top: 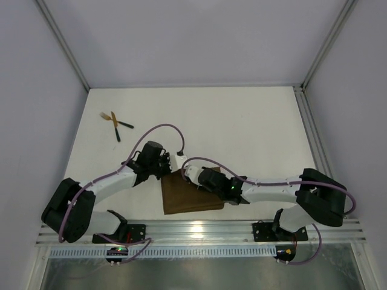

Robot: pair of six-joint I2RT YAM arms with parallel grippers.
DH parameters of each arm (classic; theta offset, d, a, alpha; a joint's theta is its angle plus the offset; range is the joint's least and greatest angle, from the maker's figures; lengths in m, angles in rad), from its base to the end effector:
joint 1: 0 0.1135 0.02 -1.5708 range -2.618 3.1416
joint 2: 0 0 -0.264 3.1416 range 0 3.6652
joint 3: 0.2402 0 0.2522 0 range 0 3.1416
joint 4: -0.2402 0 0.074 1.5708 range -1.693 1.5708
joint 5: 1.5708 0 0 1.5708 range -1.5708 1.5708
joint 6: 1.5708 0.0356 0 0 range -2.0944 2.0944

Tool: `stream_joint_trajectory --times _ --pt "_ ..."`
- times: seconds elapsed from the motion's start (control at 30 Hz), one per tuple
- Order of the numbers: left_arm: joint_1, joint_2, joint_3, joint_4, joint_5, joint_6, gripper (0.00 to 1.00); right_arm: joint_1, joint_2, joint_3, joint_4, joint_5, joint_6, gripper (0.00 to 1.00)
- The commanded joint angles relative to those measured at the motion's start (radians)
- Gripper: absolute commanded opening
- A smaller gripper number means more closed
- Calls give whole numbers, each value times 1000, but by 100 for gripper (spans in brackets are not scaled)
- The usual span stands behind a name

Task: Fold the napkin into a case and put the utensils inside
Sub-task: Fold the lower triangle-folded napkin at the center of the board.

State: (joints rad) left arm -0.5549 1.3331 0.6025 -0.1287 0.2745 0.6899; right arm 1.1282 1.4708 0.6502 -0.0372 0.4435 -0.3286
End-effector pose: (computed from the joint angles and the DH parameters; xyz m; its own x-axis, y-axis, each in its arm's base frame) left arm 0.2083 -0.1404 0.1693 -0.0780 0.7691 -0.6343 0.9169 0.3051 0.2572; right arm 0.1311 0.2410 0.1576 -0.0820 -0.8536 -0.5144 -0.7633 0.3856 -0.5183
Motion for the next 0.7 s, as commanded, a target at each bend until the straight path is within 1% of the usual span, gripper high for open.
stream_joint_trajectory --times 0.0,0.03,0.07,0.1,0.13,0.17,0.2,0.23,0.27,0.3,0.33,0.37,0.4,0.43,0.47,0.5,0.53,0.6,0.67 --pt "-68 -34 -50 242 -215 3 0 -21 -142 -7 -58 -113 26 53" --pt "-88 -34 -67 273 -257 35 0 -28 -209 -3 -73 -150 33 55" --pt "-114 -35 -88 355 -317 54 0 -36 -245 0 -85 -167 39 57" --pt "-164 -35 -128 394 -351 71 0 -59 -282 2 -107 -187 45 60" --pt "-183 -37 -142 423 -394 85 0 -79 -317 6 -115 -212 55 62" --pt "-194 -44 -154 463 -400 94 0 -100 -383 8 -118 -270 91 64" --pt "-197 -46 -167 472 -403 88 0 -126 -411 8 -110 -304 117 65" --pt "-197 -48 -170 475 -409 85 0 -181 -437 3 -96 -336 150 68" --pt "-197 -48 -178 485 -408 82 0 -212 -467 3 -83 -369 251 71" --pt "-197 -52 -185 497 -403 82 0 -243 -472 0 -55 -390 302 71" --pt "-197 -54 -196 504 -397 82 0 -304 -471 0 -47 -417 339 71" --pt "-198 -57 -199 500 -385 79 0 -326 -443 5 -46 -468 406 70" --pt "-198 -61 -201 491 -379 77 0 -340 -420 12 -55 -468 428 65" --pt "-201 -63 -208 482 -376 77 0 -347 -393 34 -65 -470 448 56" --pt "-206 -64 -213 482 -376 77 0 -363 -362 46 -75 -474 494 51" --pt "-208 -66 -217 485 -376 80 0 -367 -299 57 -79 -518 516 46" --pt "-214 -66 -225 485 -376 82 0 -378 -265 75 -73 -547 539 39" --pt "-218 -68 -230 488 -373 82 0 -377 -171 95 -38 -607 600 33" --pt "-218 -69 -231 486 -371 82 0 -377 -118 100 -9 -621 635 26"
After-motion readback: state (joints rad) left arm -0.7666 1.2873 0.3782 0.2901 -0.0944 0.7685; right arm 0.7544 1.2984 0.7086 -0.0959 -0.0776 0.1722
